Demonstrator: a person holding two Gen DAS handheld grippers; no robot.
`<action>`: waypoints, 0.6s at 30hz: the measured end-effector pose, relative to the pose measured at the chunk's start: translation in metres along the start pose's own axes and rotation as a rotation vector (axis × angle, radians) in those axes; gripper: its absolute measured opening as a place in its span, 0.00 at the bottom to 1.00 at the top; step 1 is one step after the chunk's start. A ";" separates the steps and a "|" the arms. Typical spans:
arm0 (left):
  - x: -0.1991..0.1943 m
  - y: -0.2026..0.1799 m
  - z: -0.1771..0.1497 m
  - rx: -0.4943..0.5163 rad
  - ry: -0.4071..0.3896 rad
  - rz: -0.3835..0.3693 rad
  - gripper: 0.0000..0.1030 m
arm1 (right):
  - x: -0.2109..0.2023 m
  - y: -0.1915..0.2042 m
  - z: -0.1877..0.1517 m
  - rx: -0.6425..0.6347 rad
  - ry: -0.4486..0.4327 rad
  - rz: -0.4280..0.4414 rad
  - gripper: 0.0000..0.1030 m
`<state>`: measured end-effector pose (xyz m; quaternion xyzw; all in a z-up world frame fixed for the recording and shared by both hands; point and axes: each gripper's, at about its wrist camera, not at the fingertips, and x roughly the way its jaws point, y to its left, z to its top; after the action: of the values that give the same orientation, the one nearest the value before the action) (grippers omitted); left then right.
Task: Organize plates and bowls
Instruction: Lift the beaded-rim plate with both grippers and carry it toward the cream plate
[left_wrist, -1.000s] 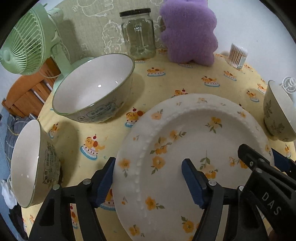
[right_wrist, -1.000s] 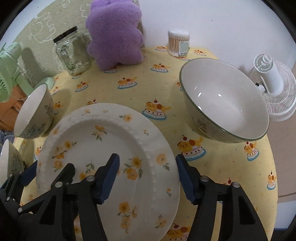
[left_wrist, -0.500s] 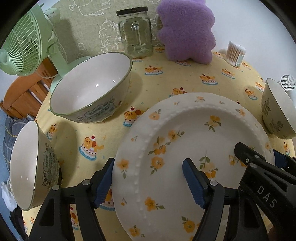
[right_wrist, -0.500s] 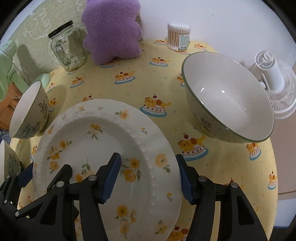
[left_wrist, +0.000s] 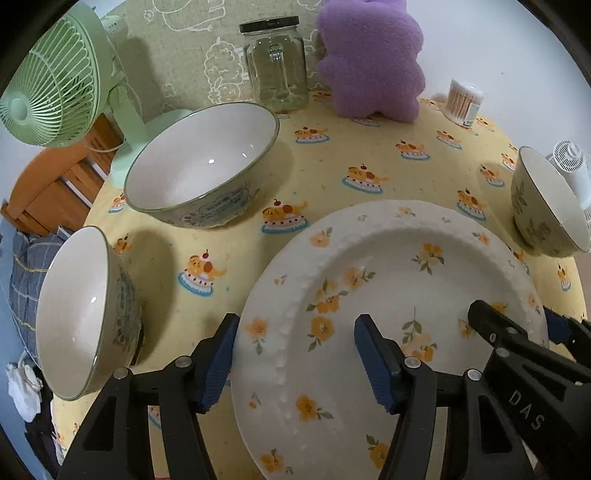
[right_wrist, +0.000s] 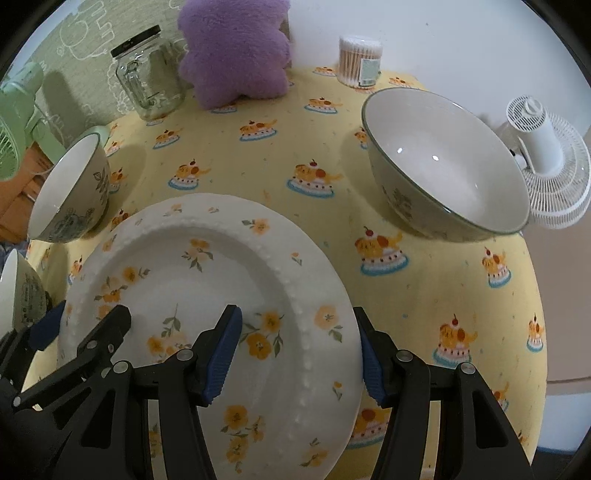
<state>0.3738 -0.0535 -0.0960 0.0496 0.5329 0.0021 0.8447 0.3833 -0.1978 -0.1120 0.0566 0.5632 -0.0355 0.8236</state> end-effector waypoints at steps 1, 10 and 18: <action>-0.002 0.001 -0.001 0.001 -0.004 0.003 0.62 | -0.003 0.001 -0.001 -0.005 -0.005 -0.002 0.61; -0.030 0.008 -0.007 0.001 -0.023 -0.008 0.62 | -0.038 0.008 -0.007 -0.019 -0.046 -0.008 0.61; -0.062 0.007 -0.021 0.022 -0.051 -0.039 0.62 | -0.075 0.008 -0.025 0.000 -0.074 -0.038 0.61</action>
<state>0.3281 -0.0488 -0.0486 0.0485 0.5120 -0.0213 0.8574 0.3342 -0.1872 -0.0506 0.0447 0.5332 -0.0530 0.8432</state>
